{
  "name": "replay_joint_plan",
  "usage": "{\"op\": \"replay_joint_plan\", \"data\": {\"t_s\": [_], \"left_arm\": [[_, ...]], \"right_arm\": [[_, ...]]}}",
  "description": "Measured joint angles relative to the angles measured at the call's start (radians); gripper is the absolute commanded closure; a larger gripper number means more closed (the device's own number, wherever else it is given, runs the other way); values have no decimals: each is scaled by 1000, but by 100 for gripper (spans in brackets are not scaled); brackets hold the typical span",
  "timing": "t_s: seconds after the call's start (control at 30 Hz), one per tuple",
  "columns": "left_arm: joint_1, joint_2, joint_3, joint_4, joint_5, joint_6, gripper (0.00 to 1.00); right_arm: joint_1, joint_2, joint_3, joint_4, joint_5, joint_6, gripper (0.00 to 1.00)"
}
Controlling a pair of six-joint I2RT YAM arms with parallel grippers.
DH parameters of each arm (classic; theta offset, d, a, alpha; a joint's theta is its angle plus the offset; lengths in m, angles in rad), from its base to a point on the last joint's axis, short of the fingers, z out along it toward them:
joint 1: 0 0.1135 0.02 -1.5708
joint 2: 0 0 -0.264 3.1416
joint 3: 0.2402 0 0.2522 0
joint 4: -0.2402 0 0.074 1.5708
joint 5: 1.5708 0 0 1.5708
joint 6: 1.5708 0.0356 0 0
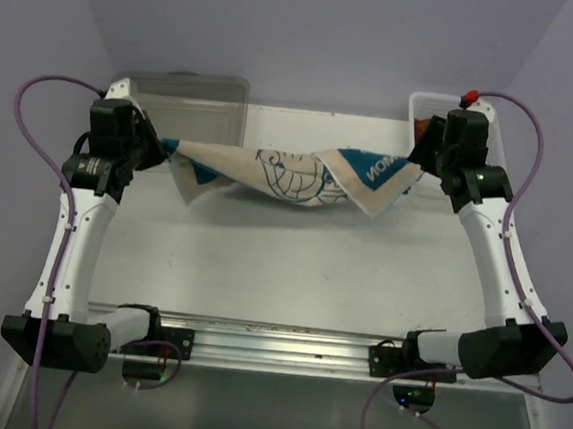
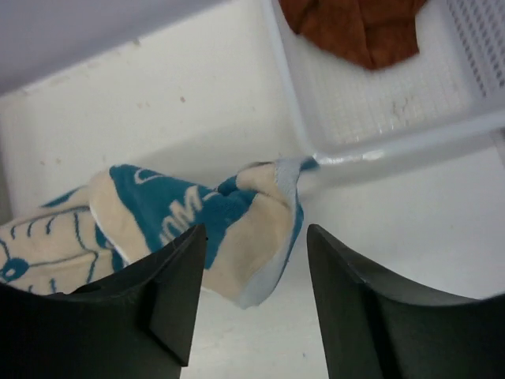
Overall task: Roll the towels
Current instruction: Flatten the towel
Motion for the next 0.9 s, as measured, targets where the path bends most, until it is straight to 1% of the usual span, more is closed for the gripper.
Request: {"op": "replay_joint_plan", "data": {"t_s": [0.07, 0.1, 0.17, 0.23, 0.3, 0.37, 0.47, 0.6, 0.73, 0.77, 0.9], "left_arm": [[0, -21, -121, -3, 27, -5, 100], [0, -21, -161, -3, 43, -8, 100], [0, -16, -238, -5, 77, -12, 100], [0, -16, -274, -8, 96, -17, 100], [0, -16, -277, -3, 102, -17, 100], [0, -20, -277, 6, 102, -17, 100], [0, -21, -277, 6, 102, -17, 100], [0, -21, -277, 6, 104, -17, 100], [0, -21, -277, 6, 104, -16, 100], [0, -21, -277, 6, 105, -16, 100], [0, -25, -277, 6, 105, -16, 100]], "right_arm": [[-2, 43, -32, -51, -4, -9, 40], [-2, 68, -44, -66, -5, -8, 45], [-5, 97, -82, -77, -24, -3, 50], [-5, 89, -150, -64, -59, 6, 52], [6, 58, -232, -57, -85, 15, 54], [38, 32, -305, -52, -97, 33, 53], [142, 21, -425, 0, -119, 77, 50], [259, 83, -560, 93, -175, 142, 50], [317, 213, -583, 127, -169, 167, 48], [328, 235, -581, 135, -165, 169, 46], [356, 276, -573, 165, -161, 175, 43]]}}
